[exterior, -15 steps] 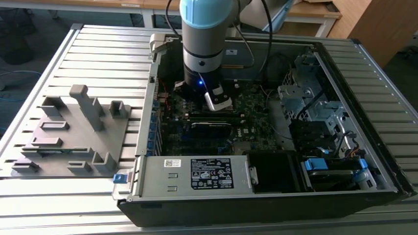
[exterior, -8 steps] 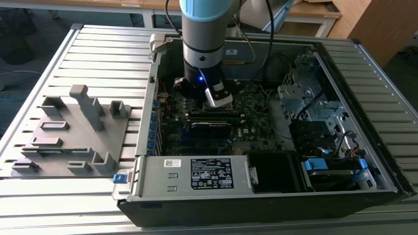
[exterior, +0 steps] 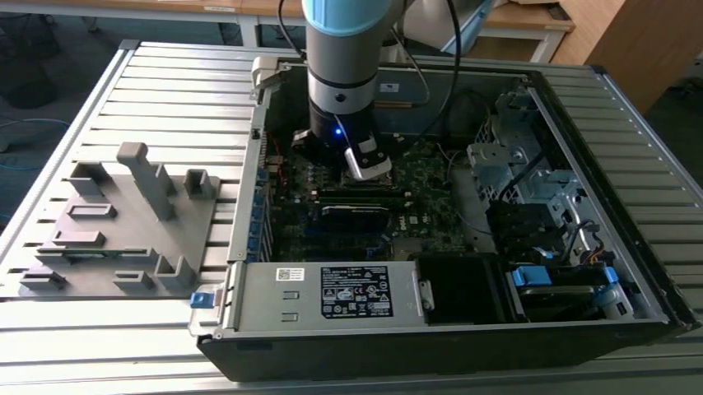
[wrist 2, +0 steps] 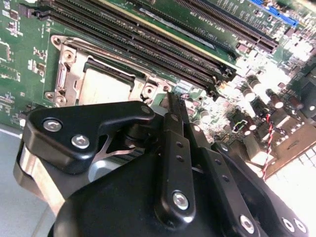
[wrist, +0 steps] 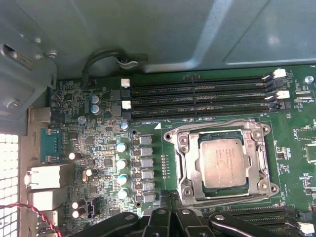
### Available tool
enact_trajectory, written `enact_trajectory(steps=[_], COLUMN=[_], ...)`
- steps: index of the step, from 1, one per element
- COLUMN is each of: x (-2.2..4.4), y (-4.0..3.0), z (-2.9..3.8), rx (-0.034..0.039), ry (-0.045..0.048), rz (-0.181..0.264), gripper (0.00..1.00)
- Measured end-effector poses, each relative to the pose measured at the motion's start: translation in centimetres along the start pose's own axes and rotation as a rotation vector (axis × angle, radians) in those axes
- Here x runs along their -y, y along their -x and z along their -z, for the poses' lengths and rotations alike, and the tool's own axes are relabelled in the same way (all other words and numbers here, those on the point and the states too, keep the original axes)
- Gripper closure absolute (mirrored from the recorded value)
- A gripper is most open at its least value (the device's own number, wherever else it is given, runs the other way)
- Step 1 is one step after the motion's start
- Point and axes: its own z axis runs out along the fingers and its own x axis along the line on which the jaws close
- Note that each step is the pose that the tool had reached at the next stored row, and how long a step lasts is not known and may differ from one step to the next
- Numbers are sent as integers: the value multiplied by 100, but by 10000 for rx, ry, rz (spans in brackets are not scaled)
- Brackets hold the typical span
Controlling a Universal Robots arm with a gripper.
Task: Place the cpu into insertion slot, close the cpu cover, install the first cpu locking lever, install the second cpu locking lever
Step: 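Install the second cpu locking lever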
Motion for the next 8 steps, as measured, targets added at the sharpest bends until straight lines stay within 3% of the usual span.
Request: enact_trajectory(steps=[8], x=[-9], y=[77], z=[-1], rx=[0], ry=[0], rz=[-2], gripper=[90])
